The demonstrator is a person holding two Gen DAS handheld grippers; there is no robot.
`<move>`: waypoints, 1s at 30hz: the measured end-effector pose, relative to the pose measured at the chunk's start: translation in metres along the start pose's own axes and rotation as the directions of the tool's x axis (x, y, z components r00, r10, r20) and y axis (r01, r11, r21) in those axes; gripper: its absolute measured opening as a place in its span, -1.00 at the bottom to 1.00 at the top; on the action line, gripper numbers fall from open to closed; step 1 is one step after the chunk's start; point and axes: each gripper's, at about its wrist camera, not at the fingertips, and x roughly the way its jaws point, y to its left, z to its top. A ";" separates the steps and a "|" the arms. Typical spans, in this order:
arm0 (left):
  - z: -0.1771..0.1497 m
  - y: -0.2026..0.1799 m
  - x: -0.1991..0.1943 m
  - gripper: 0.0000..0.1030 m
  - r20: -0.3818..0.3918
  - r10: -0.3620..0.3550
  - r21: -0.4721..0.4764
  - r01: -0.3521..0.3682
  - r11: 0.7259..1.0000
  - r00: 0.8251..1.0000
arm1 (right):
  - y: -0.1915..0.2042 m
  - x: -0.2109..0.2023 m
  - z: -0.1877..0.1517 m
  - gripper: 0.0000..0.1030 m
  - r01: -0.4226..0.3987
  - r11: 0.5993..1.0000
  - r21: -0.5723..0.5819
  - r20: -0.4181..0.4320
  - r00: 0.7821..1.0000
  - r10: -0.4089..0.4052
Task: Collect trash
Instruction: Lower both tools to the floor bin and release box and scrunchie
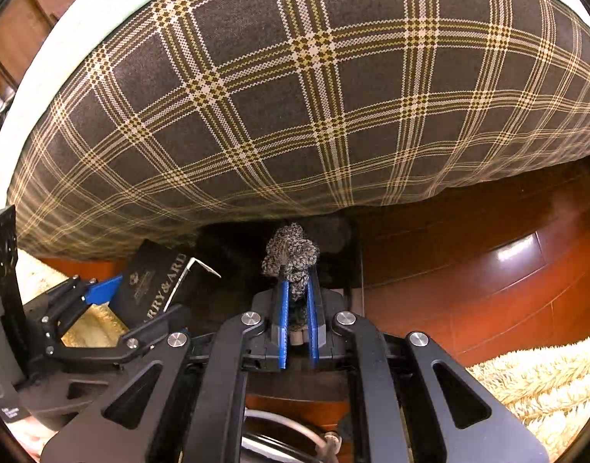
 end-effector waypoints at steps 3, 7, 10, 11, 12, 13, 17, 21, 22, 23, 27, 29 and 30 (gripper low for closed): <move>-0.002 0.000 0.001 0.35 -0.010 -0.002 -0.012 0.001 1.000 1.000 | 0.000 0.001 0.001 -0.81 0.001 1.000 0.003 0.001 1.000 -0.001; 0.002 -0.005 0.007 0.37 -0.028 -0.006 -0.006 0.006 1.000 1.000 | -0.006 0.006 0.007 -0.76 0.007 1.000 0.007 -0.006 1.000 -0.007; -0.002 -0.007 0.012 0.38 -0.037 -0.002 0.007 0.002 1.000 0.999 | -0.006 0.013 0.011 -0.75 0.012 1.000 0.002 -0.009 1.000 -0.012; -0.002 -0.009 0.013 0.40 -0.039 0.000 0.009 0.001 1.000 0.999 | -0.006 0.014 0.011 -0.74 0.014 1.000 0.004 -0.012 1.000 -0.014; -0.002 -0.010 0.014 0.43 -0.040 0.000 0.009 0.000 1.000 0.999 | -0.006 0.017 0.011 -0.74 0.014 1.000 0.006 -0.014 1.000 -0.014; -0.002 -0.010 0.014 0.45 -0.040 0.000 0.009 0.000 1.000 0.999 | -0.006 0.018 0.011 -0.72 0.016 1.000 0.009 -0.015 1.000 -0.016; -0.003 -0.015 0.015 0.57 -0.032 0.003 0.007 -0.003 1.000 0.999 | -0.013 0.021 0.014 -0.18 0.020 0.999 0.027 0.003 1.000 -0.020; -0.004 -0.013 0.005 0.65 -0.017 0.005 0.001 -0.005 1.000 1.000 | -0.018 0.017 0.016 0.15 0.023 0.998 0.050 0.032 0.999 -0.025; -0.004 -0.013 0.003 0.66 -0.010 0.006 -0.001 -0.006 1.000 1.000 | -0.019 0.014 0.016 0.29 0.025 0.998 0.056 0.039 0.999 -0.027; -0.004 -0.013 0.000 0.68 -0.002 0.007 -0.005 -0.007 1.000 1.000 | -0.020 0.013 0.016 0.42 0.027 0.998 0.059 0.050 0.998 -0.030; -0.003 -0.008 -0.014 0.74 0.033 0.010 -0.027 -0.009 1.000 0.999 | -0.022 0.003 0.018 0.76 0.022 0.997 0.068 0.076 0.997 -0.027; -0.001 -0.005 -0.026 0.75 0.057 0.019 -0.026 -0.018 1.000 0.998 | -0.022 -0.007 0.021 0.82 0.007 0.997 0.070 0.095 0.995 -0.013; 0.001 -0.006 -0.035 0.75 0.078 0.030 -0.015 -0.029 0.999 0.996 | -0.022 -0.013 0.022 0.82 0.000 0.998 0.069 0.107 0.994 -0.007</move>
